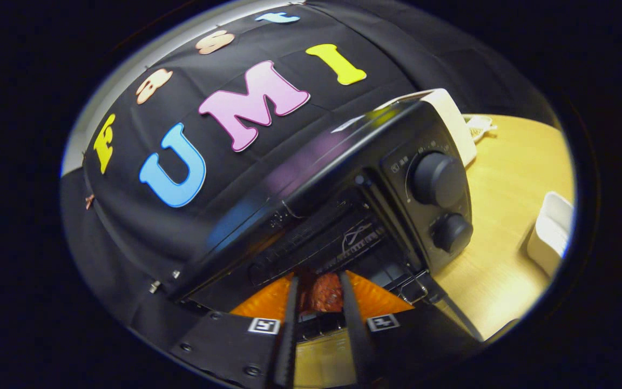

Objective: Open the toaster oven, put the food inside, and close the toaster oven door.

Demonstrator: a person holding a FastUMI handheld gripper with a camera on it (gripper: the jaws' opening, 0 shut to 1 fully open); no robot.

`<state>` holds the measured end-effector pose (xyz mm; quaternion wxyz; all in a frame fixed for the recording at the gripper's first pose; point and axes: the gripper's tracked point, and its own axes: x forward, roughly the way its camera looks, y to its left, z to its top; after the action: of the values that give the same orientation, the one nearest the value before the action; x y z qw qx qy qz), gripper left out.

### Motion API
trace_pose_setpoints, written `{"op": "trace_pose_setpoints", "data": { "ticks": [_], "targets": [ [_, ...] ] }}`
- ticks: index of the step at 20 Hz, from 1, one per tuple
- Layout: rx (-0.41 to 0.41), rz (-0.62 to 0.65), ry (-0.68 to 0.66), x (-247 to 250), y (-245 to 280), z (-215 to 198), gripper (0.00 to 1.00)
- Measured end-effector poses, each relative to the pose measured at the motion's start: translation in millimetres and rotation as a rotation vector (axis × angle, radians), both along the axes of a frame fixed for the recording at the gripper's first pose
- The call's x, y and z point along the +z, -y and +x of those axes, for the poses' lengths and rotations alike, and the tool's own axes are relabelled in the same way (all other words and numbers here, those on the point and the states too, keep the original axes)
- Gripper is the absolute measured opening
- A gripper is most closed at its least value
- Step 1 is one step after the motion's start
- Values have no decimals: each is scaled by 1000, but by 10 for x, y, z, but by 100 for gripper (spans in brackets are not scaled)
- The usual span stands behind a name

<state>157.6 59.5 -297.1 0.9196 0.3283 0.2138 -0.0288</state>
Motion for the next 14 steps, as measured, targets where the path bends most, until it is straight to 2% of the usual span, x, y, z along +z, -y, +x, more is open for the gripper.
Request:
{"op": "trace_pose_setpoints", "data": {
  "ticks": [2,4,8,11,14],
  "targets": [
    [30,-25,10,66,-6,-50,79],
    [58,-71,-1,91,9,-150,97],
    [144,-180,-46,165,-93,-575,98],
    [235,-338,-76,228,-154,-940,98],
    [280,-465,-102,276,-129,-1199,98]
  ]
}}
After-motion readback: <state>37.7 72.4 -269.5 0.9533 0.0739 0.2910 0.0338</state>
